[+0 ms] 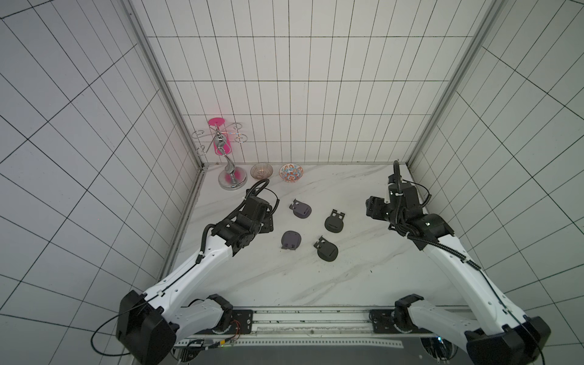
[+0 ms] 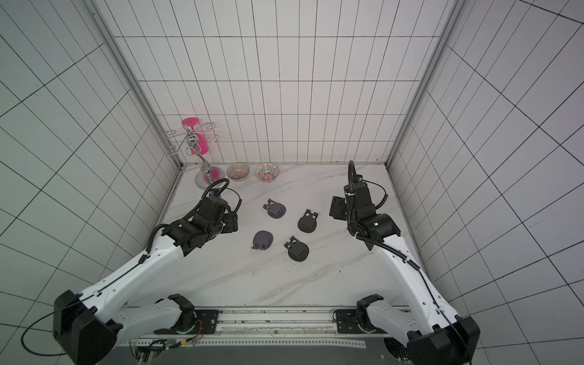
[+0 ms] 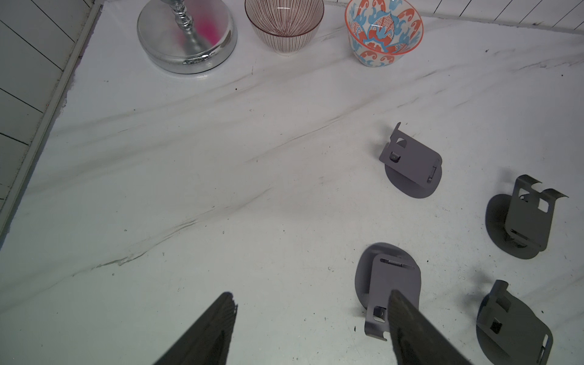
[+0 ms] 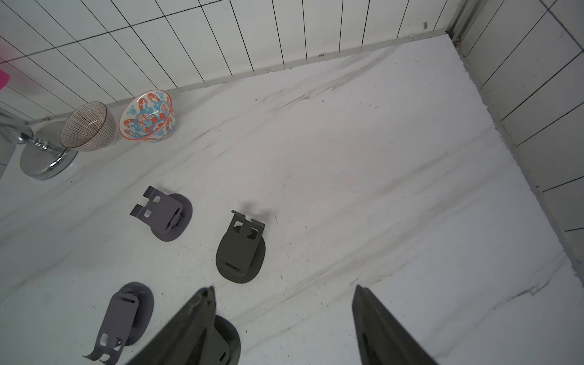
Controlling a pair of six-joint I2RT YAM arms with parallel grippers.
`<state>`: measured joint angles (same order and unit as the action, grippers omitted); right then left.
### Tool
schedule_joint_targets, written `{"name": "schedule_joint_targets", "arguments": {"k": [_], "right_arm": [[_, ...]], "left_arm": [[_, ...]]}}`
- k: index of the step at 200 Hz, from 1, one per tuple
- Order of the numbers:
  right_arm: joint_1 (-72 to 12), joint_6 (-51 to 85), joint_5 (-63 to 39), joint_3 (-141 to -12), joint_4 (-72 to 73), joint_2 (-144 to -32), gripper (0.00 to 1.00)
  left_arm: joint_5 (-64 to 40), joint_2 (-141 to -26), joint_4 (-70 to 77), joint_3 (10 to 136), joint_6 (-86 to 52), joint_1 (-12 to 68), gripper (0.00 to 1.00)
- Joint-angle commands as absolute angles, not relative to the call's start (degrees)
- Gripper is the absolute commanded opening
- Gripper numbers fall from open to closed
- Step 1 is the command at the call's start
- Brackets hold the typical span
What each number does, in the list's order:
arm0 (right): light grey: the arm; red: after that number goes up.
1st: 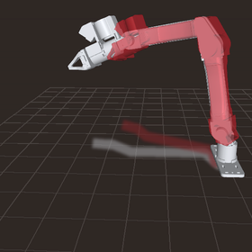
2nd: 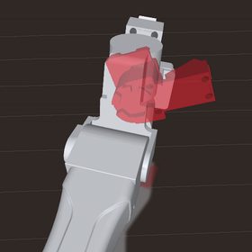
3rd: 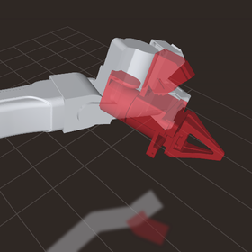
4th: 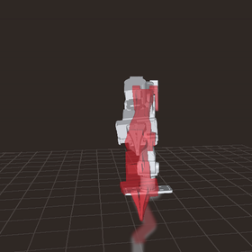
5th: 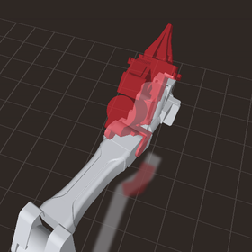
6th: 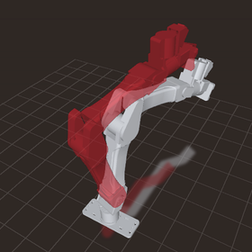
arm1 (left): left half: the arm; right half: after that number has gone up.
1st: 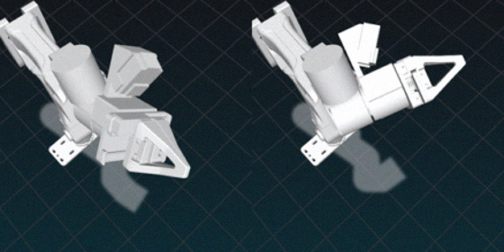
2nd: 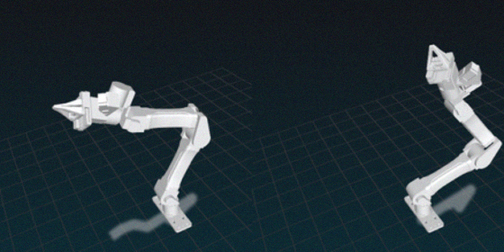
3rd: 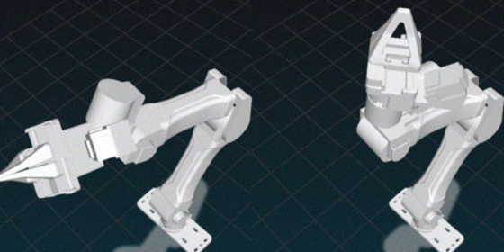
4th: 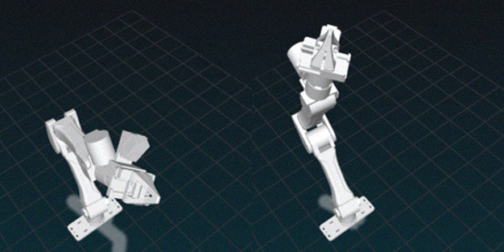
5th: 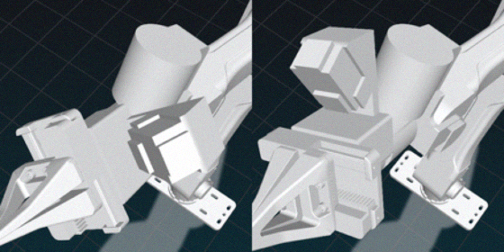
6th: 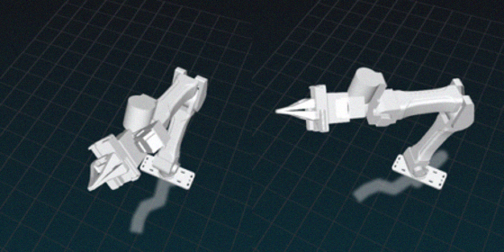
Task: Open the phone stand
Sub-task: Adjust the phone stand at the center of the board.
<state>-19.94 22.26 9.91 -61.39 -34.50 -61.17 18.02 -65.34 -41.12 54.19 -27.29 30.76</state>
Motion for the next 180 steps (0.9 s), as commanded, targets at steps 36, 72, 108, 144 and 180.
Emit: {"name": "schedule_joint_targets", "arguments": {"k": [36,72,108,144,180], "right_arm": [[-20.9,21.6,14.3,-65.1,-41.7,-60.4,0.79],[-23.2,24.7,14.8,-63.2,-48.0,-59.2,0.70],[-26.5,28.4,13.3,-59.7,-51.7,-60.5,0.66],[-31.7,27.9,8.9,-57.4,-50.2,-65.3,0.63],[-35.4,23.4,0.5,-58.5,-49.0,-73.0,0.65]], "left_arm": [[16.9,-63.0,-43.0,54.8,-26.5,31.0,0.83],[13.4,-62.3,-46.9,53.9,-25.8,31.0,0.82],[4.6,-60.2,-46.1,50.8,-26.0,31.1,0.76],[-0.1,-63.5,-43.7,50.7,-26.9,33.4,0.74],[-9.9,-63.6,-34.8,45.9,-30.9,33.8,0.68]]}}
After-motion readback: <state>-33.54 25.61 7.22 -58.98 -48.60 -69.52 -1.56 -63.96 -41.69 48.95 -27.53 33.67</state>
